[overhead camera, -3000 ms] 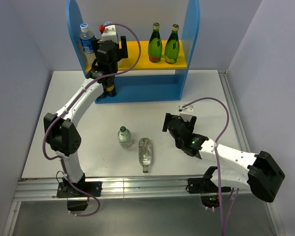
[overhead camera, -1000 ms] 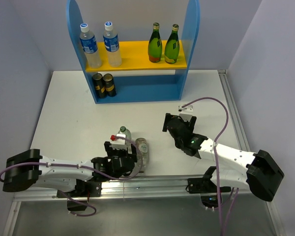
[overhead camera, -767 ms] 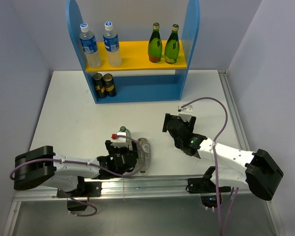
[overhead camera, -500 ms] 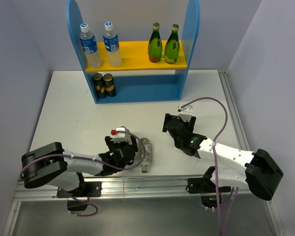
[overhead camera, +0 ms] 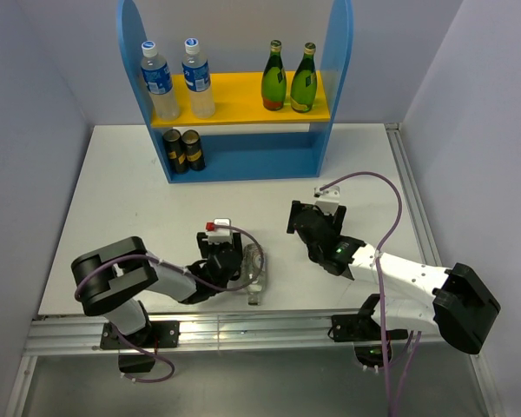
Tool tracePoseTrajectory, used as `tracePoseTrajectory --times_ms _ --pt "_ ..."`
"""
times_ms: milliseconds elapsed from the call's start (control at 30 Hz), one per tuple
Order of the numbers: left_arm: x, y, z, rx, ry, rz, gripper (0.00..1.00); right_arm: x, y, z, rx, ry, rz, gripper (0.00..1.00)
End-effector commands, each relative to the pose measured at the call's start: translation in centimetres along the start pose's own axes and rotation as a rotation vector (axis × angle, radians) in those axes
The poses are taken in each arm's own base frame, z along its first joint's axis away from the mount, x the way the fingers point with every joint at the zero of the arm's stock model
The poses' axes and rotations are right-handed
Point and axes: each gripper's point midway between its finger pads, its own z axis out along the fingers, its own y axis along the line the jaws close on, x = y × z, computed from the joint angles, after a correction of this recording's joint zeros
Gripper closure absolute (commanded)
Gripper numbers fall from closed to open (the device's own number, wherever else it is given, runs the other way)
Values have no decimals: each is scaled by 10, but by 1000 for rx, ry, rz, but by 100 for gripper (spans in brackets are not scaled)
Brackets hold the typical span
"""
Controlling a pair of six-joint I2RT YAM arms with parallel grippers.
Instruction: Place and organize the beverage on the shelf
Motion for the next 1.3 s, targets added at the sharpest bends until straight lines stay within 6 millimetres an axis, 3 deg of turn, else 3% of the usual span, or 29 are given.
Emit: tracePoseTrajectory --times_ms 0,33,133,367,767,900,967,1033,1067,1100,1267 --pt "-17 -21 6 42 -40 -70 56 -26 8 -1 1 -55 63 0" --pt "-16 -21 6 38 -36 -61 75 -26 8 -1 -1 -54 63 0" --pt "-15 -21 8 21 -33 -49 100 -27 9 -1 -3 -55 66 0" --pt "-41 -44 14 70 -74 -5 100 -27 8 -2 -6 -57 68 0" --pt "-123 -109 59 185 -193 -42 100 -29 9 -2 -7 -61 70 0" --pt "-137 -123 92 196 -197 -33 100 -30 9 -2 -10 -63 73 0" --pt "-157 -126 111 191 -226 -57 100 -29 9 -2 -11 -62 71 0" --pt "-156 -123 132 168 -222 -52 100 -29 9 -2 -10 -61 70 0" --pt "-171 -128 139 174 -247 -75 100 -30 10 -2 -13 -62 73 0" --pt "-164 -132 150 183 -233 -64 100 -30 10 -2 -13 -62 73 0" --pt "-173 -128 200 158 -223 -75 100 -30 11 -1 -16 -61 73 0"
